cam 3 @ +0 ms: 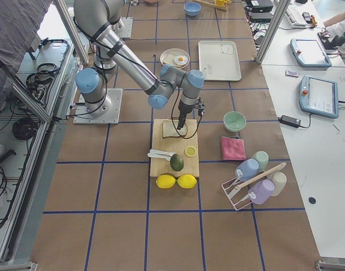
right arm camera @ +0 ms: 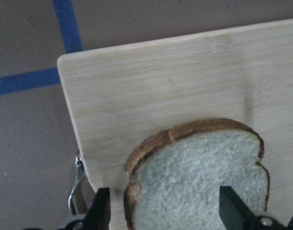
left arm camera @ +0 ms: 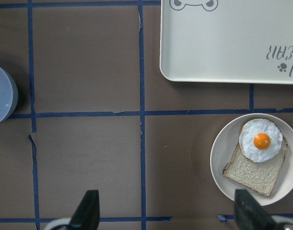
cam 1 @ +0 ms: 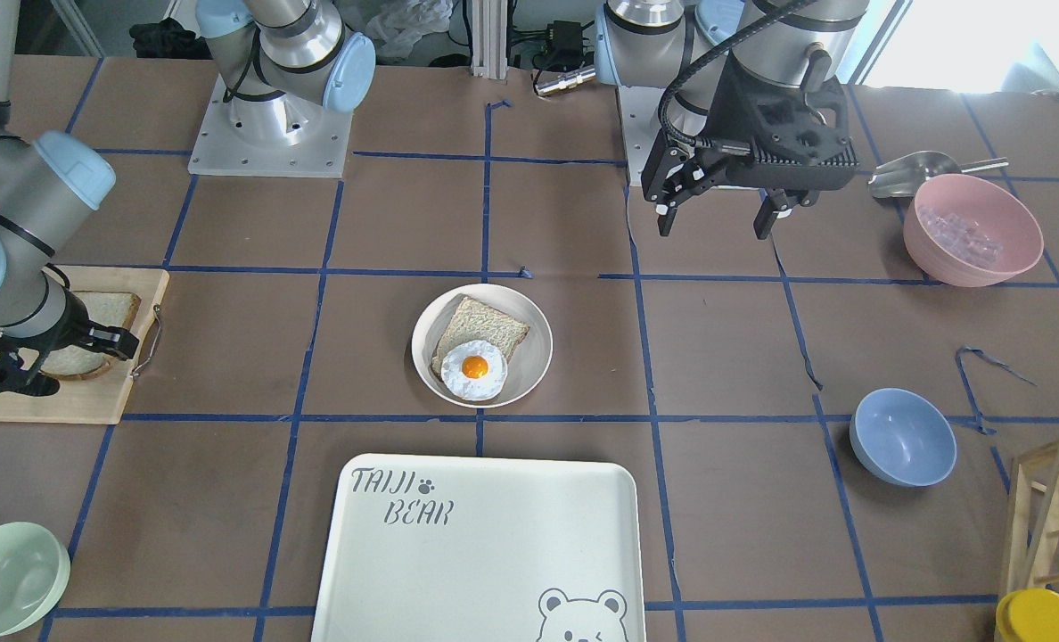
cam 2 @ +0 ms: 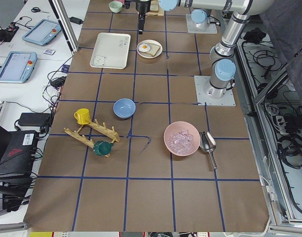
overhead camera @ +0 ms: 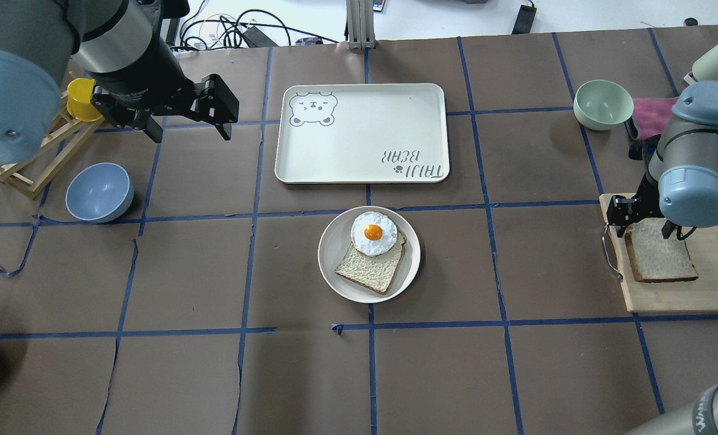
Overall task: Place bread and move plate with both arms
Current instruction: 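Lower the right gripper and grasp the bread slice by its edge, then lift the bread slice and carry it over the white plate, then lower the bread onto the fried egg and open the right gripper, then raise the right gripper away while the left gripper reaches toward the plate, then grasp the white plate rim with the left gripper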
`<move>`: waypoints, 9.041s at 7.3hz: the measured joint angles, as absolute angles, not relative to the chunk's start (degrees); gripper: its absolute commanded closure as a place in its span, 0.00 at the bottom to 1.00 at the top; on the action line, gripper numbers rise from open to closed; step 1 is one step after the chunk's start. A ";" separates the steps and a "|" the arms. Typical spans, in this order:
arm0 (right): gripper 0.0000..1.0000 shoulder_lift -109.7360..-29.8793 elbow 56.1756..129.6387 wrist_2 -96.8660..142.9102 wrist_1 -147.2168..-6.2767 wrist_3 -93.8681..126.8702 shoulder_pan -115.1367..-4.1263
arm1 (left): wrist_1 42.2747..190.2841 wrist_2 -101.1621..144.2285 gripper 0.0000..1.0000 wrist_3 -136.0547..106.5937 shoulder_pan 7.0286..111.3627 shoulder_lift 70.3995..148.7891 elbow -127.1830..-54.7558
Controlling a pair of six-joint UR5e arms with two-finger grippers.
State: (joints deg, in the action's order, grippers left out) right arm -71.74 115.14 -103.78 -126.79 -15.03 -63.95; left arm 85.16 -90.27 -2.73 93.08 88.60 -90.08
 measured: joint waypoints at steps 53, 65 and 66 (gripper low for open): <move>0.00 -82.33 76.07 -89.78 -88.64 3.44 -94.49 | 55.02 -84.22 0.15 -27.47 101.36 104.94 -114.01; 0.00 -82.81 77.52 -91.62 -90.82 -0.49 -92.70 | 49.06 -82.26 1.00 -22.31 103.12 105.97 -115.23; 0.00 -82.81 77.51 -91.55 -90.95 -0.41 -92.69 | 47.80 -80.93 1.00 -22.43 102.24 105.42 -114.61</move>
